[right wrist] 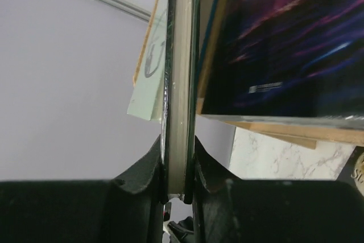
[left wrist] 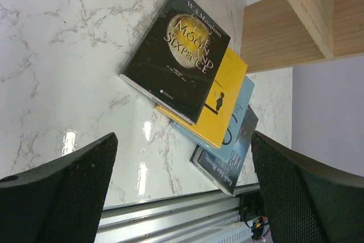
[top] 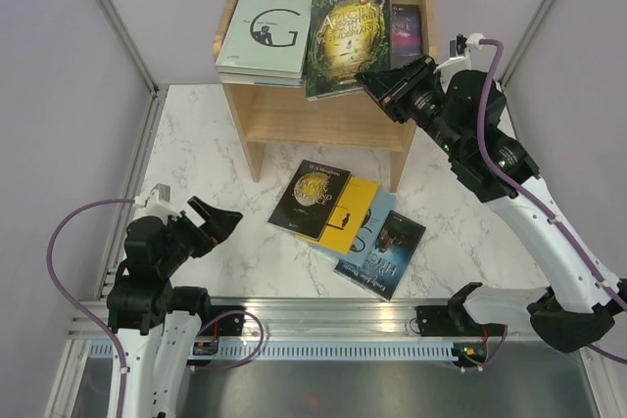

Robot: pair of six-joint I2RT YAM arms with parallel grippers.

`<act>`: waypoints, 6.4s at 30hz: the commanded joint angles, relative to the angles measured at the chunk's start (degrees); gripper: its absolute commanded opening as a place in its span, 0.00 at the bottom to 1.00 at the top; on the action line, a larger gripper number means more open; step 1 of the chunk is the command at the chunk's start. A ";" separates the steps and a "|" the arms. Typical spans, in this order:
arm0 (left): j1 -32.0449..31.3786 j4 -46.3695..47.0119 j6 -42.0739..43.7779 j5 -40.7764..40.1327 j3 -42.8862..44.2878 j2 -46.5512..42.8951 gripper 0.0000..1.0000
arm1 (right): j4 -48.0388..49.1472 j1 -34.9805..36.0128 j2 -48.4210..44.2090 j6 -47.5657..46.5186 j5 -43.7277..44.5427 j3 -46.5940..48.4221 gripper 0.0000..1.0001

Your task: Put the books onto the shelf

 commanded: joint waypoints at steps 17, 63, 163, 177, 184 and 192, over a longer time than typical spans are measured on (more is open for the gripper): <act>0.24 1.54 1.10 1.59 -0.09 -0.65 1.00 | 15.61 -21.70 -7.59 29.84 -19.46 -16.04 0.00; 0.24 1.10 0.40 1.15 -0.27 -0.91 0.99 | 16.75 -26.03 -13.31 27.38 -25.61 -25.28 0.28; -6.97 59.19 7.51 -0.60 1.84 73.69 0.97 | 27.38 -2.03 9.36 -4.96 -13.75 -49.97 0.57; -16.97 59.46 8.49 8.00 7.38 84.43 0.94 | 27.65 3.59 26.67 -4.09 -9.01 -46.37 0.66; -23.04 64.63 3.48 14.60 2.12 83.02 0.93 | 30.37 5.70 29.14 -0.92 -9.71 -48.99 0.66; -28.15 78.77 -4.50 20.21 -9.48 78.55 0.91 | 34.24 6.32 25.99 1.72 -10.23 -55.58 0.64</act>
